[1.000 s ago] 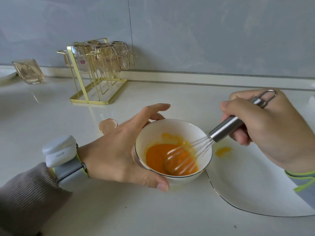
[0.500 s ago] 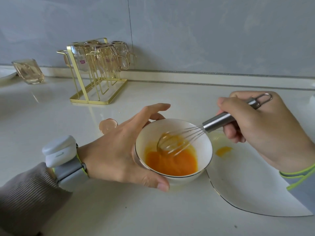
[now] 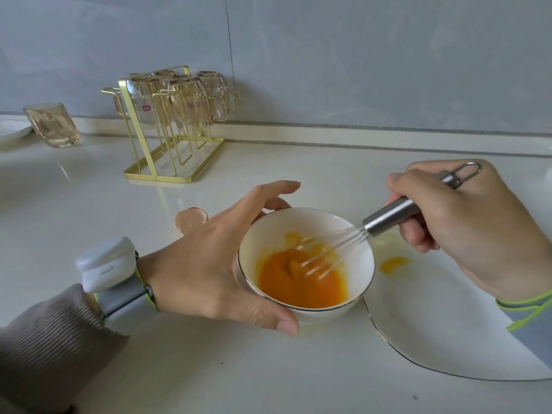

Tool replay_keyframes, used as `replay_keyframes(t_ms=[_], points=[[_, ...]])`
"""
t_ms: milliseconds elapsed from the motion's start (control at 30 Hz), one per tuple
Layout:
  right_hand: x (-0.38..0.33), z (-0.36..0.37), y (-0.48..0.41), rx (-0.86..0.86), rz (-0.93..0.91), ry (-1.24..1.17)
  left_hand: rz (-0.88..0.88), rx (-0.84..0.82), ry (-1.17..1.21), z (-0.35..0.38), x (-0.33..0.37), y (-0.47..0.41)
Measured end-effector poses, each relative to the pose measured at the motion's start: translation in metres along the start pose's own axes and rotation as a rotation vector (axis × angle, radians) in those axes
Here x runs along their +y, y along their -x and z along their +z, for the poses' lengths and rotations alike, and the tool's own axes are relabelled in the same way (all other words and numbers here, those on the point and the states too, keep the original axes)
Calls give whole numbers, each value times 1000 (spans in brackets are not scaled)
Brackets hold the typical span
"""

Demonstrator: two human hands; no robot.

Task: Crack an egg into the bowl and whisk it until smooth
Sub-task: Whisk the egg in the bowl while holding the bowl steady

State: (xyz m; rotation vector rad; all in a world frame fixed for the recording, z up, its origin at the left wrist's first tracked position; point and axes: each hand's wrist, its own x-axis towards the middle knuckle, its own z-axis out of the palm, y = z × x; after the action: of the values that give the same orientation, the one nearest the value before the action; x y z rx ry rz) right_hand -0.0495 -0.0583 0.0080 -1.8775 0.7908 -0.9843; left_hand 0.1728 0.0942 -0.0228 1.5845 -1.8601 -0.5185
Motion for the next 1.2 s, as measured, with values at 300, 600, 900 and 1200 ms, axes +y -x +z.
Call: replay_keyframes(t_ms=[300,600,900,1200], points=[[1,-1,0,-27,-3,5,15,1,-1,0,0,0],[0,-1,2,-41,13,-20,23,6,11,0,0,-1],[-2,1,3,-16,11,-28,19,8,6,0,0,0],[-2,1,1,6,14,6,23,10,13,0,0,0]])
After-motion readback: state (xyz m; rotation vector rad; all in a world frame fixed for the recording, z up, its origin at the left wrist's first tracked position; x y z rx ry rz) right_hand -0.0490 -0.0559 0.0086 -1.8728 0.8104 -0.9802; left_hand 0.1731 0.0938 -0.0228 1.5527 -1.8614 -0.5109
